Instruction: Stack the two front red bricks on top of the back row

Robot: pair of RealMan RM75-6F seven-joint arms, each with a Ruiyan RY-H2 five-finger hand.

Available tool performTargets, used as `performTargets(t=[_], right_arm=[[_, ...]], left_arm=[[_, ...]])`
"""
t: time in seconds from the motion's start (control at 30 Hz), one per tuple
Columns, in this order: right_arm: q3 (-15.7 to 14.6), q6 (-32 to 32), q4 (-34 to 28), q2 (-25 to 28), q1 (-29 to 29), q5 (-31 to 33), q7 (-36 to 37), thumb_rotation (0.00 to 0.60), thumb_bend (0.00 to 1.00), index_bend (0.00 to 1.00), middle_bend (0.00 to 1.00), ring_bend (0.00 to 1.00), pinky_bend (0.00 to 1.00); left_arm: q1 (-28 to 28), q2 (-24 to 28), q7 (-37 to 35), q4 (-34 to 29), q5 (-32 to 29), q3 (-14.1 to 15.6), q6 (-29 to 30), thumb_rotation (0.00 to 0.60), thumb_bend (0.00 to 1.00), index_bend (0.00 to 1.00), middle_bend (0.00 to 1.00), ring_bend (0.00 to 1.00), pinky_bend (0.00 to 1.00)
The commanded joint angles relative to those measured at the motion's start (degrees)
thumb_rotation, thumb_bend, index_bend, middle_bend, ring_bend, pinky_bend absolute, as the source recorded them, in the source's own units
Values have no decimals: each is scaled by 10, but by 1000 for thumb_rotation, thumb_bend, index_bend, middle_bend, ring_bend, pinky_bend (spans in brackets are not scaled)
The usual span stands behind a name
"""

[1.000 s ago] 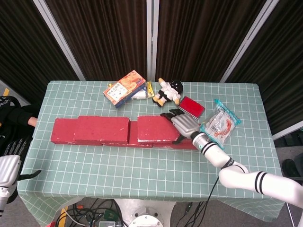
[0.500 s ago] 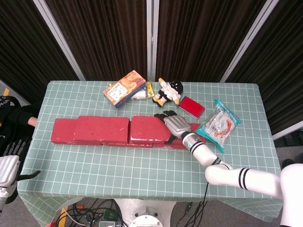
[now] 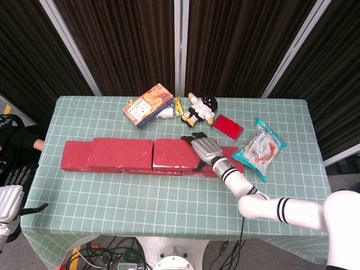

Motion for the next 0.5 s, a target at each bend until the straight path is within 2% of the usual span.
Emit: performTargets(t=[0.03,0.5], right_arm=[[-1,1,0,-1,3,3,1,600,63,163,332,0,0],[-12,6,6,-11,13,15,5,600,63,163,331,0,0]], left_arm=[[0,0,0,1,0,0,0,600,0,40,0,0,0],[-2,-3,-4,7,-5,4,-16,600,0,40,0,0,0]])
